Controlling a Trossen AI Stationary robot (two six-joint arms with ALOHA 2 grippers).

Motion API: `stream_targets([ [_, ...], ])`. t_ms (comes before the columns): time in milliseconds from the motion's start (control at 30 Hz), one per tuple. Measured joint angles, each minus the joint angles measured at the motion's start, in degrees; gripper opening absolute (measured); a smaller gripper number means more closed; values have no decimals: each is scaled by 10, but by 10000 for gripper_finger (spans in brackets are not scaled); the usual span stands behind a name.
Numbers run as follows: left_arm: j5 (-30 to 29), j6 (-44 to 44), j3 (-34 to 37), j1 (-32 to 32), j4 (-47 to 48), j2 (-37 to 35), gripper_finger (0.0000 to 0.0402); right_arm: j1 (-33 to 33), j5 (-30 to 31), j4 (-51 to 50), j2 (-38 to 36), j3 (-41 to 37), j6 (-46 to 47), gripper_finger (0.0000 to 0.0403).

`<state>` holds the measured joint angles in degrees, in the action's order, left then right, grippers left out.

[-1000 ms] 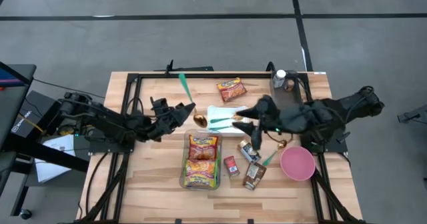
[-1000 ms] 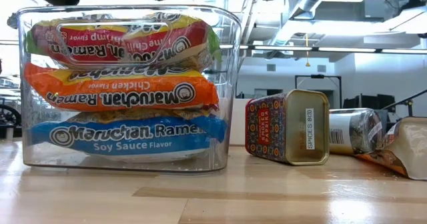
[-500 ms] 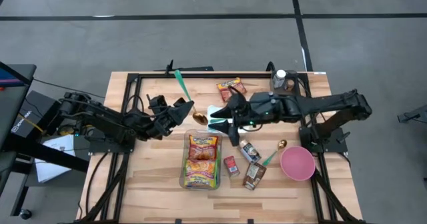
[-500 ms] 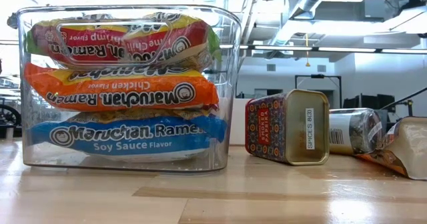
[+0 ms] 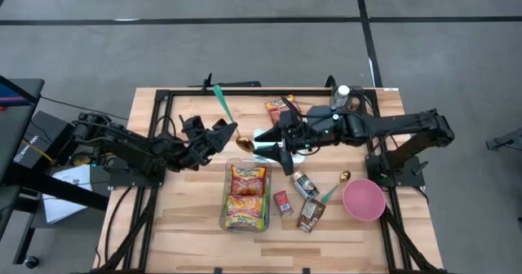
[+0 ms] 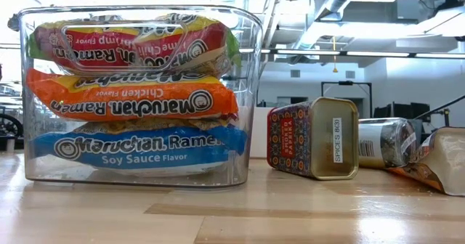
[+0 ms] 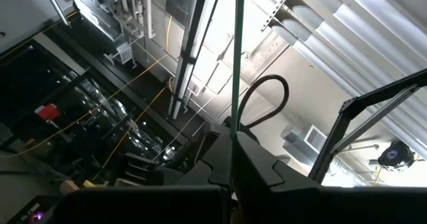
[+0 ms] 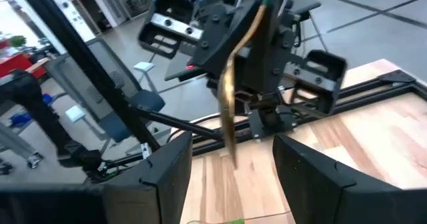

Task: Pick & Place Food Item
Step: Put the green spoon into the white bin

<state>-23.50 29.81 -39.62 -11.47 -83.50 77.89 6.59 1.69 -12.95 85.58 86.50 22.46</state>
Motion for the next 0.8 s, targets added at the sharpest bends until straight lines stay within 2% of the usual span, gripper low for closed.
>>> stream_targets([
  [133, 0, 4, 0, 5, 0, 0, 0, -8, -33, 4, 0, 0, 0, 198],
  [567, 0, 6, 0, 7, 1, 0, 0, -26, -51, 23, 0, 0, 0, 134],
  [800, 0, 6, 0, 7, 1, 0, 0, -26, -72, 23, 25, -3, 0, 121],
])
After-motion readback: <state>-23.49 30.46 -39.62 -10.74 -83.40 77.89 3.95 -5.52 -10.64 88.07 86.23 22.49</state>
